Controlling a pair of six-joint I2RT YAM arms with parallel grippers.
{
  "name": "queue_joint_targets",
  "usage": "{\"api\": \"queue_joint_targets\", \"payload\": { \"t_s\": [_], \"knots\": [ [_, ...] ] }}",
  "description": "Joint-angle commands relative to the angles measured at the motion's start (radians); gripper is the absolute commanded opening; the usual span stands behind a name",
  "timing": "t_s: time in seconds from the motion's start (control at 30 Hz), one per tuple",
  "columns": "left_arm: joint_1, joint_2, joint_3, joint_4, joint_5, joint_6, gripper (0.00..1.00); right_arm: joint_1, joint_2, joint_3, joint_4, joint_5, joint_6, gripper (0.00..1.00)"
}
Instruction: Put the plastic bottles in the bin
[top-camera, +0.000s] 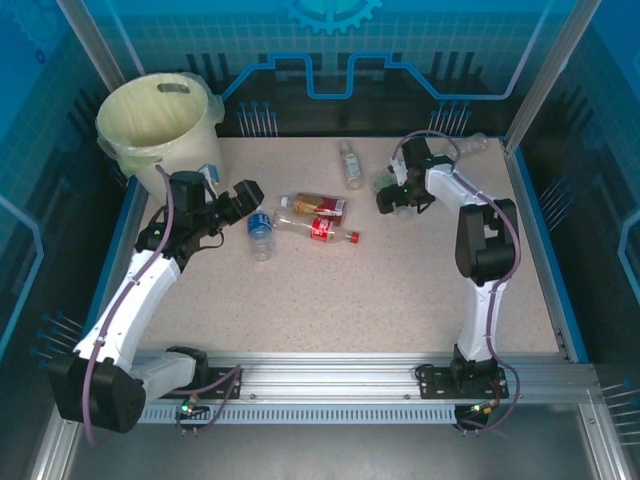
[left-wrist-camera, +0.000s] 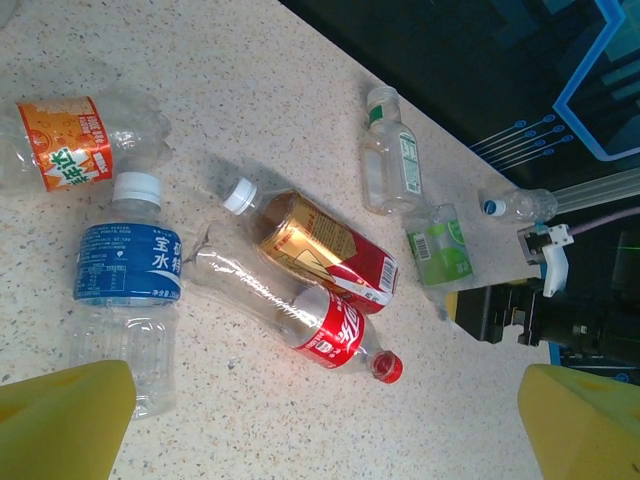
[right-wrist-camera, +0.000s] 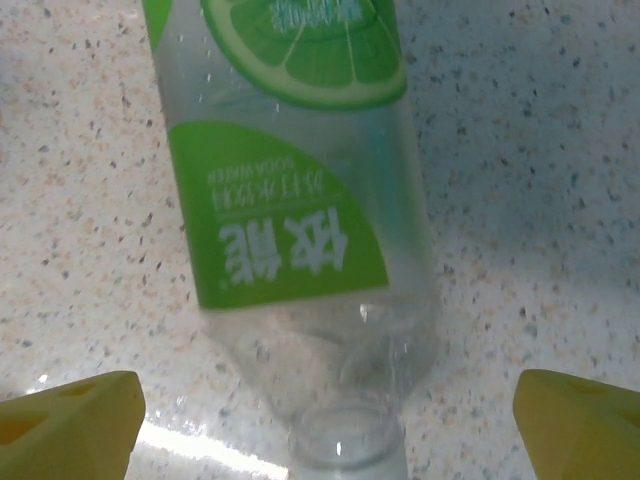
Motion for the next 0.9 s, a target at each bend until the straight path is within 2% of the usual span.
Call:
{"api": "queue_joint_targets", "payload": {
  "t_s": [0.0,0.07,0.13,0.3,0.43,0.63,0.87],
  "knots": [
    [-0.009,-0.019,-0.019,0.018,-0.025,0.025,0.99,0.001,0.071,0.087,-0.065,-0.014,-0.07,0.93],
    [-0.011,-0.018,-0.021,0.021,-0.025,0.026,0.99,0.005,0.111,0.143,-0.101,0.0,-0.07,0.91],
    [-0.01,-0.015,-0.021,0.021,-0.028,0.025,0.99,0.005,0.143,0.184,-0.12,0.008,-0.061,0.83],
    [-0.011,0.0,-0.018,0.014,-0.05,0.021,0.99,0.012,0.195,0.231,-0.133,0.012,-0.05,0.8],
    [-0.01,0.009,-0.012,0.011,-0.025,0.015,0.99,0.018,0.203,0.226,-0.122,0.009,-0.042,0.74],
    [-0.01,0.029,0.007,-0.004,0.028,0.026,0.99,0.019,0.143,0.16,-0.066,0.002,-0.011,0.62],
    [-0.018,0.036,-0.034,0.083,0.088,0.001,0.99,0.026,-0.061,-0.039,0.045,-0.049,0.063,0.53]
  ]
}}
